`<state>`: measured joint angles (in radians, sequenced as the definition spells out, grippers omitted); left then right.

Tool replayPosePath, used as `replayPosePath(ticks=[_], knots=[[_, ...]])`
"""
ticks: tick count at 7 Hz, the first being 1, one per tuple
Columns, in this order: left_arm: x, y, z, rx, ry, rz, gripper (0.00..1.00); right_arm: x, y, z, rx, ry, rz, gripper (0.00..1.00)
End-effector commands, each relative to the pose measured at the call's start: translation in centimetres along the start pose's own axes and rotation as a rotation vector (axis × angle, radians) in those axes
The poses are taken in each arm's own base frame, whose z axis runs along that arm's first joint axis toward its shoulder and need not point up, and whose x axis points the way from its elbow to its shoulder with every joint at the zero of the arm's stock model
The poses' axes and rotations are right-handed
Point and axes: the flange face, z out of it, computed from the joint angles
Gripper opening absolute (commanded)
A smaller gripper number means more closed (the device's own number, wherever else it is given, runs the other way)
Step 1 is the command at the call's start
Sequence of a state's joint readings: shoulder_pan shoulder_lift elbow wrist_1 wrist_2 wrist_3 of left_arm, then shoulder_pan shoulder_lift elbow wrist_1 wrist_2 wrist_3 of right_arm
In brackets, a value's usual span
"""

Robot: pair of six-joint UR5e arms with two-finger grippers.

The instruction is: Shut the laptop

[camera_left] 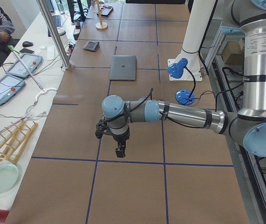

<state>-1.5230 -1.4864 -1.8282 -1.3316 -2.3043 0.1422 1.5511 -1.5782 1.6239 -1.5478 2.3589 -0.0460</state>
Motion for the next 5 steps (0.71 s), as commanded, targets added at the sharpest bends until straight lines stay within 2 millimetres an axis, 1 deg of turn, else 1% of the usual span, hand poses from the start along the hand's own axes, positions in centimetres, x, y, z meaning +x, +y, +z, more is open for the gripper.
replayPosePath(ticks=[1, 5], knots=[[0.76, -0.4, -0.8, 0.017, -0.001, 0.019, 1.0, -0.73, -0.28, 0.45, -0.002, -0.002, -0.022, 1.0], [1.26, -0.9, -1.2, 0.026, -0.001, 0.033, 1.0, -1.35, -0.75, 0.26, 0.015, -0.002, -0.048, 1.0]])
